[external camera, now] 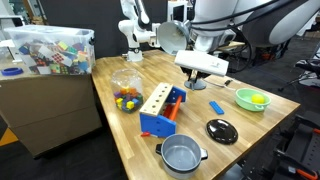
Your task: Pick up the screw and put it in one of the holes in the board
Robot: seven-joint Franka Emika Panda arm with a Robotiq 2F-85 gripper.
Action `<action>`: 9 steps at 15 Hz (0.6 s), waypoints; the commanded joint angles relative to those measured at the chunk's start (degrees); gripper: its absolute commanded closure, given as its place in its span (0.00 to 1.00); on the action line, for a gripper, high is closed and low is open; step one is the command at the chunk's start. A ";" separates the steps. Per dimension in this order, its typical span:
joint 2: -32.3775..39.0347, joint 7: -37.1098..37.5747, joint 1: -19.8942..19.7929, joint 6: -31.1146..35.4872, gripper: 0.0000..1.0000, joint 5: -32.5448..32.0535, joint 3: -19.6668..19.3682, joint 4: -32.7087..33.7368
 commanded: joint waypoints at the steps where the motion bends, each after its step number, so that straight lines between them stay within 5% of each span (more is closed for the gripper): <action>1: -0.06 2.42 -0.60 -3.76 0.94 -7.83 0.99 3.87; 8: 4.02 3.99 -0.41 -7.67 0.94 -24.12 3.42 13.14; 9: 2.33 2.74 -1.23 -6.24 0.77 -21.32 3.90 11.18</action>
